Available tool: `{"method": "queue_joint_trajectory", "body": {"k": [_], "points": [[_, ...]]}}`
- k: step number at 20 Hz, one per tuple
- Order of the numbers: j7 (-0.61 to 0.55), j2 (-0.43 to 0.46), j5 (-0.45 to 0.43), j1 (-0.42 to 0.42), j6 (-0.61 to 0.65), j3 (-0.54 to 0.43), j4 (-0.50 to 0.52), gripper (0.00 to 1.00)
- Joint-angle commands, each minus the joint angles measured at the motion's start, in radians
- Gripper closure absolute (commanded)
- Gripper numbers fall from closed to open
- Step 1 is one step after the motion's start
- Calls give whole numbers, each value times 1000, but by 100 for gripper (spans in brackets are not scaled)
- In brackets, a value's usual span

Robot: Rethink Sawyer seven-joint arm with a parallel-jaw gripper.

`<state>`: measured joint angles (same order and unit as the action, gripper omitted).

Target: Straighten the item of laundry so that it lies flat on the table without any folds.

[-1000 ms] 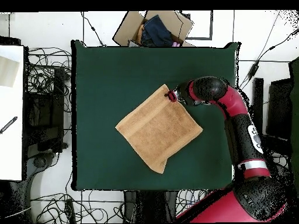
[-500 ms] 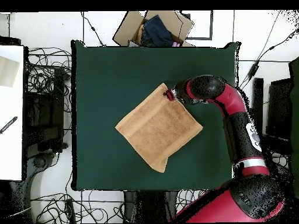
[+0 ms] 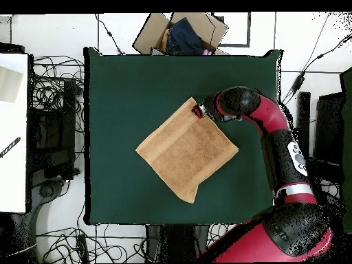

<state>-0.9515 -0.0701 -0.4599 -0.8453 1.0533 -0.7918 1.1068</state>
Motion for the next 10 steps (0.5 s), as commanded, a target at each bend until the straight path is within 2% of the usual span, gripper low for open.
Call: {"method": "queue_joint_trajectory", "body": {"k": [1,10], "points": [[-239,82,-46,88,-240,129,-24,100],[-288,58,-30,121,-287,168,4,100]]}}
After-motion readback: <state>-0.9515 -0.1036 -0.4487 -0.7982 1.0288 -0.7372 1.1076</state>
